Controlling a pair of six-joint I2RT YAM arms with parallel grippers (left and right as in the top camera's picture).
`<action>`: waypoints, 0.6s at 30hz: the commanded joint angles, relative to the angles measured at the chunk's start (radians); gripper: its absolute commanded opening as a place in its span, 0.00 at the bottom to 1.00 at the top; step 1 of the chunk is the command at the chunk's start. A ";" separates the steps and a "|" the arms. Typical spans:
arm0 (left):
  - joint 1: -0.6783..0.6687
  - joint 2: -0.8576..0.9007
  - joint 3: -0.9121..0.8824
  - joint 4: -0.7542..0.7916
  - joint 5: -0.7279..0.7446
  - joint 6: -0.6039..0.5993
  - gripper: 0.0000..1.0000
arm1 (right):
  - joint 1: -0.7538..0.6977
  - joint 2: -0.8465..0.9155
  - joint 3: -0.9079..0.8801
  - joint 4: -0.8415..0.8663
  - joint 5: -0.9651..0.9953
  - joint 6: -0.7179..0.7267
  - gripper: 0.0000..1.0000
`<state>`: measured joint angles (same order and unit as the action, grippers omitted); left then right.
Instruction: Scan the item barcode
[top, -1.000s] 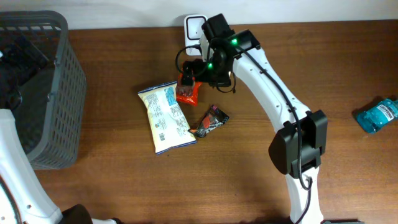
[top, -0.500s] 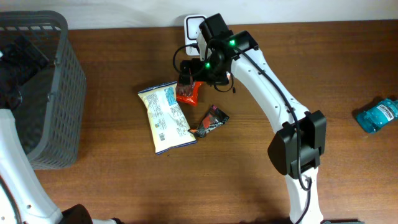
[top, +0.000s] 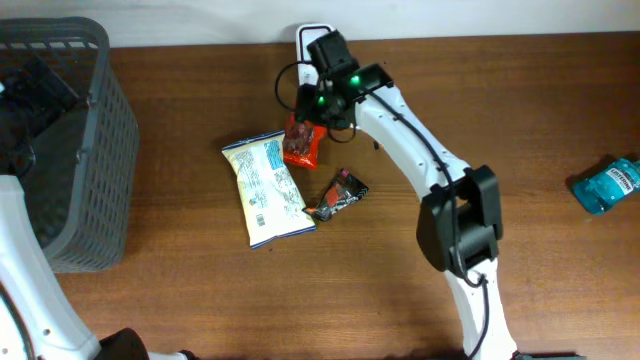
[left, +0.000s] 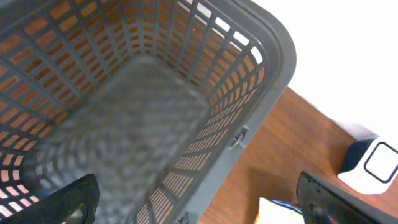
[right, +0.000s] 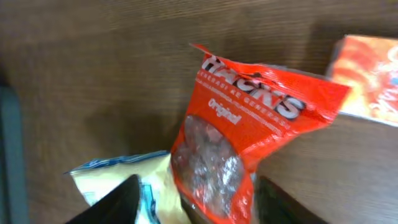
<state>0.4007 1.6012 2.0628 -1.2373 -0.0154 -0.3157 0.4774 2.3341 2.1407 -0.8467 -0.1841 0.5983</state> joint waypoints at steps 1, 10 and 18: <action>0.003 0.002 0.012 0.002 -0.004 -0.010 0.99 | 0.047 0.052 -0.010 0.032 0.019 0.013 0.44; 0.003 0.002 0.012 0.002 -0.004 -0.010 0.99 | 0.026 0.192 -0.010 -0.027 0.175 0.013 0.05; 0.003 0.002 0.012 0.002 -0.004 -0.010 0.99 | 0.023 0.142 -0.008 -0.358 0.205 0.012 0.04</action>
<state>0.4007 1.6012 2.0628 -1.2373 -0.0158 -0.3157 0.5064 2.4638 2.1635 -1.1454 -0.0013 0.6056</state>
